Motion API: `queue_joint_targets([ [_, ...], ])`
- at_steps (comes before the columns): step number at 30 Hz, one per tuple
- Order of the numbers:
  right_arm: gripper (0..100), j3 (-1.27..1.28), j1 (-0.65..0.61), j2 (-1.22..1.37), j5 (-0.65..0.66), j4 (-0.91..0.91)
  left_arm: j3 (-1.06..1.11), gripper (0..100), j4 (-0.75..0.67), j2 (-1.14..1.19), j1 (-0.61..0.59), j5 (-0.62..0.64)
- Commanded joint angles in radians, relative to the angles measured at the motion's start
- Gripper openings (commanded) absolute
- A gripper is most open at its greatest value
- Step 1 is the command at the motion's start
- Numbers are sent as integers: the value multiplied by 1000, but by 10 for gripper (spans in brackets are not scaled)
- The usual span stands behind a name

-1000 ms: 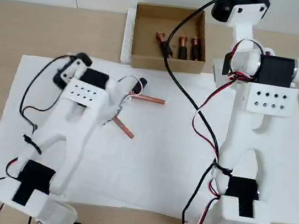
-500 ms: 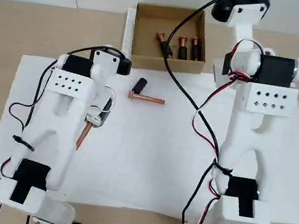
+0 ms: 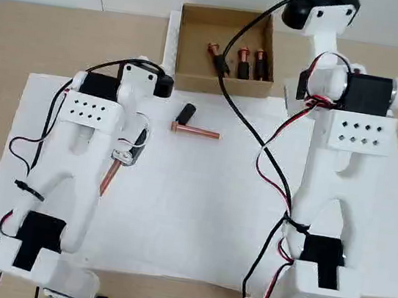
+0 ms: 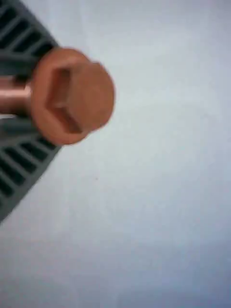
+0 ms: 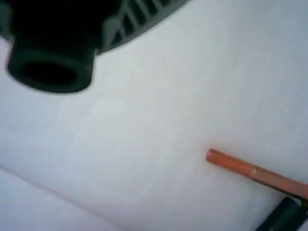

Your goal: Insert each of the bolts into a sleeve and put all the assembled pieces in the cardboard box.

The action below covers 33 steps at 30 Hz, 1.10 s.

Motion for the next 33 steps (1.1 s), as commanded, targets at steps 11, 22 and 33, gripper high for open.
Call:
queue_joint_targets([
  [11, 4, -5, -2, -67, -9, 4, -90, 6, -129, -11, -3, -12],
  [22, 4, -5, -4, -67, -9, 4, -85, 7, -123, -11, -35, 54],
  [33, 4, -3, -5, -157, -11, 4, -90, 6, -114, -18, -284, 244],
])
